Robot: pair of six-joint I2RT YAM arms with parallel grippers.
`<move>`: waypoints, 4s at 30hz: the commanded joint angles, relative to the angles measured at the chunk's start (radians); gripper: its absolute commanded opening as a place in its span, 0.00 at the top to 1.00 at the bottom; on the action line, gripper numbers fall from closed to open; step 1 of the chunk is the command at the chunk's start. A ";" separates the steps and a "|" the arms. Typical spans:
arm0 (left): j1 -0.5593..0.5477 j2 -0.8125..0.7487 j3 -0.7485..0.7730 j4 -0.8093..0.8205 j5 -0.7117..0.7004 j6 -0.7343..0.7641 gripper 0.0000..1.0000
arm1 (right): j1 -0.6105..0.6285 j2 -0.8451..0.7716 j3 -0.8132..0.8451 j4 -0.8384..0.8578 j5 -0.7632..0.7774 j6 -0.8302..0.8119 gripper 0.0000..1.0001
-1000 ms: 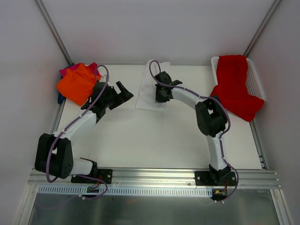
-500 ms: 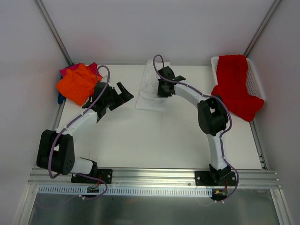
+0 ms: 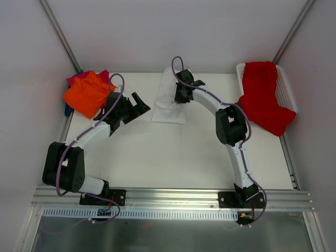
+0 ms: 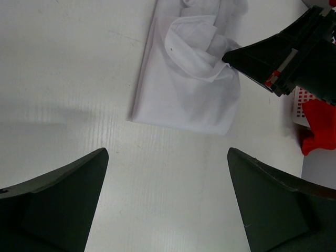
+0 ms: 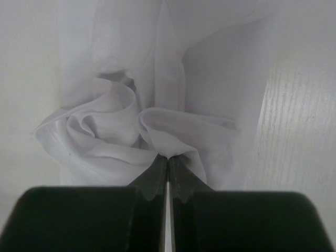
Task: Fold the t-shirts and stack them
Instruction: Fold the folded rectangular tshirt in 1/3 of the way, then grab one side of the 2/3 rectangular tshirt with both arms
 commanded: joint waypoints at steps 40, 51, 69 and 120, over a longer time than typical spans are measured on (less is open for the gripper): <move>-0.007 0.132 -0.058 0.237 0.155 -0.088 0.01 | -0.126 -0.463 -0.324 0.054 0.215 0.045 0.00; -0.145 0.338 -0.116 0.662 0.126 -0.322 0.02 | -0.234 -0.798 -0.908 0.250 0.037 0.083 0.00; -0.354 0.621 0.257 0.272 -0.242 -0.509 0.07 | -0.330 -0.890 -1.097 0.287 -0.051 0.089 0.01; -0.299 0.481 0.154 0.190 -0.294 -0.350 1.00 | -0.149 -0.517 -1.078 0.626 -0.276 0.252 0.46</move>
